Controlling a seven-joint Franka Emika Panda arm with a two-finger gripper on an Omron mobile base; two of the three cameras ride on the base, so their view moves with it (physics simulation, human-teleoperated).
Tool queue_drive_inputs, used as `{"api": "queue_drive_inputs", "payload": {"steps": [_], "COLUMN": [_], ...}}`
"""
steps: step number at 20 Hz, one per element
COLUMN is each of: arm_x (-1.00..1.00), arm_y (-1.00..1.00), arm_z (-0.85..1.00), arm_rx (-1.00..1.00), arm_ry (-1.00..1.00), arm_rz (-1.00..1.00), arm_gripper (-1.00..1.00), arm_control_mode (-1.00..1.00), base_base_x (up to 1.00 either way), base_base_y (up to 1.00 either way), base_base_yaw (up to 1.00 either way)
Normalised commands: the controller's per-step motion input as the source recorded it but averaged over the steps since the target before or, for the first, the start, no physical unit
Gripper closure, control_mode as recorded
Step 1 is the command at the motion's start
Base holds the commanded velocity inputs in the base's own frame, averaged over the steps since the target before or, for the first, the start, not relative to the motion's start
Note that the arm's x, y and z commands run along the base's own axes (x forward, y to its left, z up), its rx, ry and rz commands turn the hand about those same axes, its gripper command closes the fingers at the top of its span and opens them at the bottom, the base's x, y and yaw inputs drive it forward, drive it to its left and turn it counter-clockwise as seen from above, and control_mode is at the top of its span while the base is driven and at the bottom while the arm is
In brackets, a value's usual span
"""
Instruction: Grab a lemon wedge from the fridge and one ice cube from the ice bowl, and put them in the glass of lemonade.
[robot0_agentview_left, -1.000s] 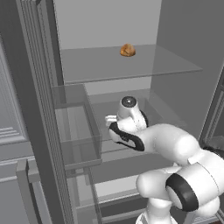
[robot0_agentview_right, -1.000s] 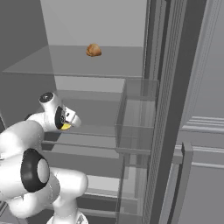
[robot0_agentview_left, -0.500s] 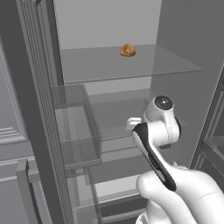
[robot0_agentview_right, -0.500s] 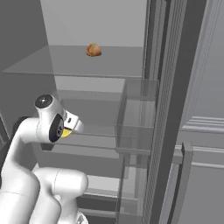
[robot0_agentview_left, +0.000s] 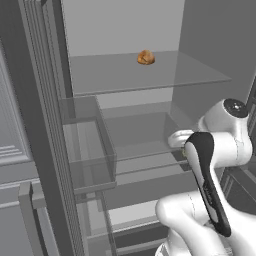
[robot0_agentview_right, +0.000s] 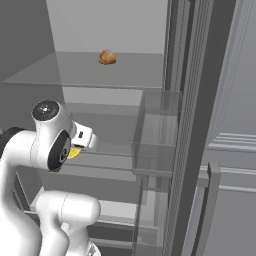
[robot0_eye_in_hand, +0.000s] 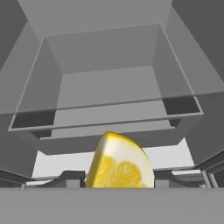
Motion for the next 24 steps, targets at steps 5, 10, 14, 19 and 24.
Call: {"api": "queue_drive_inputs", "payload": {"steps": [5, 10, 14, 19, 24], "arm_x": [-0.13, 0.0, -0.19, 0.0, 0.0], "arm_y": [0.0, 0.0, -0.01, 0.0, 0.0], "arm_z": [0.17, 0.0, -0.01, 0.0, 0.0], "arm_rx": [-0.02, 0.0, 0.0, 0.0, 0.0], "arm_ry": [0.0, 0.0, 0.0, 0.0, 0.0], "arm_rz": [0.0, 0.0, 0.0, 0.0, 0.0], "arm_gripper": [1.0, 1.0, 1.0, 1.0, 1.0], "arm_control_mode": [-1.0, -1.0, 1.0, 1.0, 1.0], "base_base_x": [0.0, 0.0, -0.5, -1.0, -1.0], "base_base_y": [0.0, 0.0, -0.06, 0.0, -0.03], "base_base_yaw": [0.0, 0.0, -0.02, -0.02, -0.14]}}
